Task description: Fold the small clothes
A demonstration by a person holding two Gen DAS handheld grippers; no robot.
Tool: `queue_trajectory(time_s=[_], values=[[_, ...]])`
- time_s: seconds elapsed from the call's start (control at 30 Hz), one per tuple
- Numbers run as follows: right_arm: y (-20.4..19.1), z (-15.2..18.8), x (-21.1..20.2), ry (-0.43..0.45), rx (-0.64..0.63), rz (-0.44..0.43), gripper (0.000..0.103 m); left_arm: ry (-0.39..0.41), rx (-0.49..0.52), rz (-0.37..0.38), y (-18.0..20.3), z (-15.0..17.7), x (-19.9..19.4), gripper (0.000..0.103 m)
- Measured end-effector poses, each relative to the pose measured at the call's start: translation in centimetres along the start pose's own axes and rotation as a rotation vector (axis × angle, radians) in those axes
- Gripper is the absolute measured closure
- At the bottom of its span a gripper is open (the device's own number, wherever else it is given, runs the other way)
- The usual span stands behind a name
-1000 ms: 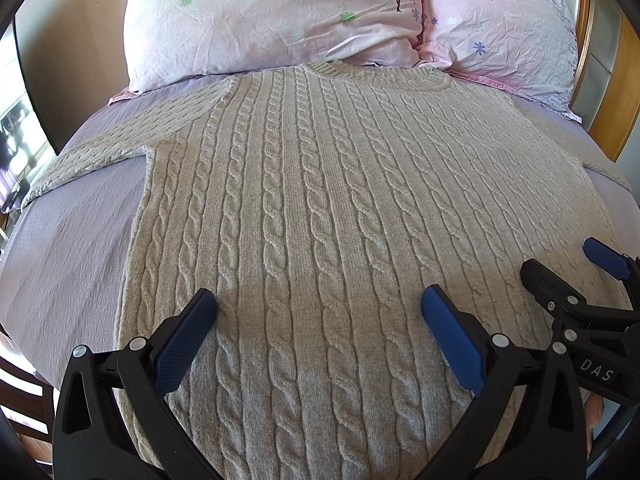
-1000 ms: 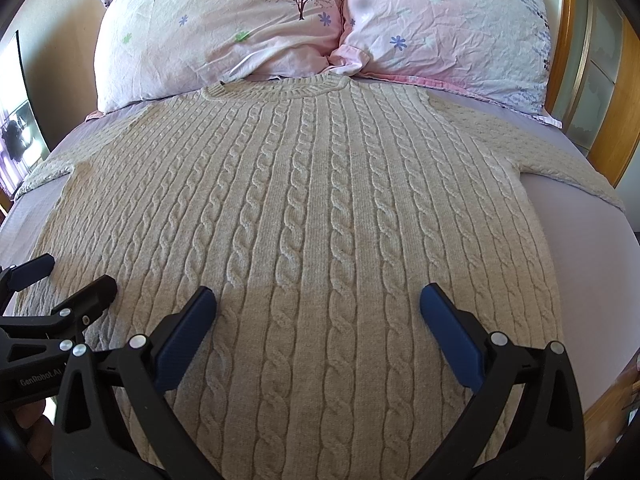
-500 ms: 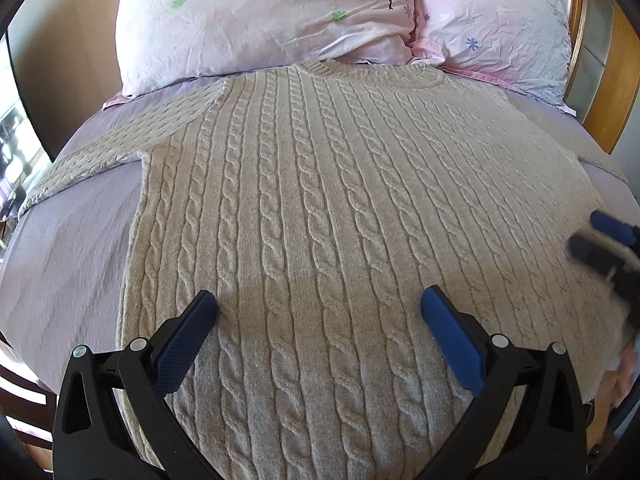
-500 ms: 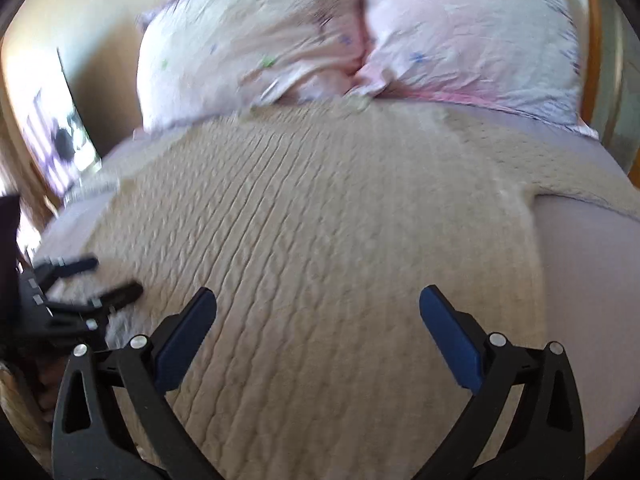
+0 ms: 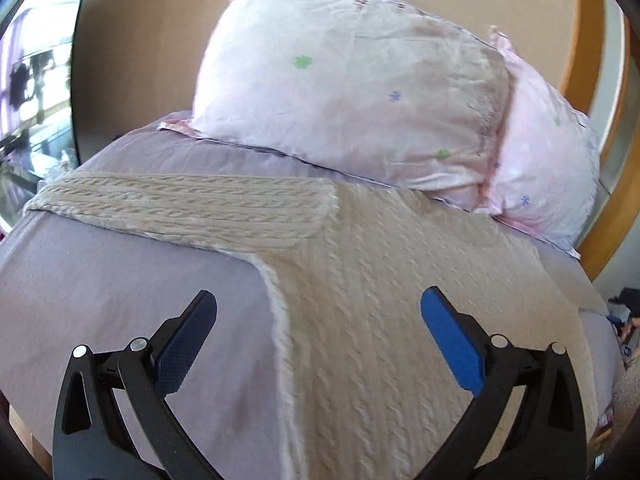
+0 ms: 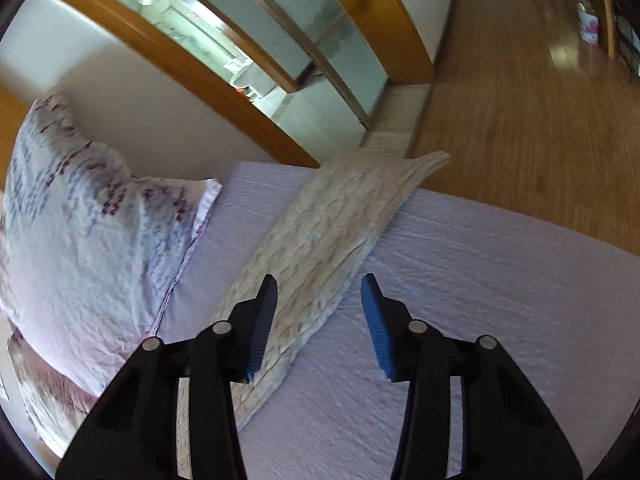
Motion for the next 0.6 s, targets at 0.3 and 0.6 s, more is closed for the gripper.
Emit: queue_trajectory(time_s=[0.3, 0.6], values=[[-3.8, -0.5, 0.0, 0.114, -0.110, -0.041, 0.097, 0.049, -0.223, -0.119, -11.2, -4.1, -0.9, 0.001], [-29.8, 24.9, -9.1, -0.133, -0.823, -0.647, 0.089, 0.054, -0.313, -0.158, -16.5, -6.3, 1.4, 0.001]])
Point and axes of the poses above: each gripper's, at about its wrist camera, not at the fingertips, and x roughly the way its jaws point, y to its right, z to its underside, the point moved 8 cm from there along x, roughly the way its jaws point, and after that the axes turned 3 degrees about -x, right-handed, at the moved point
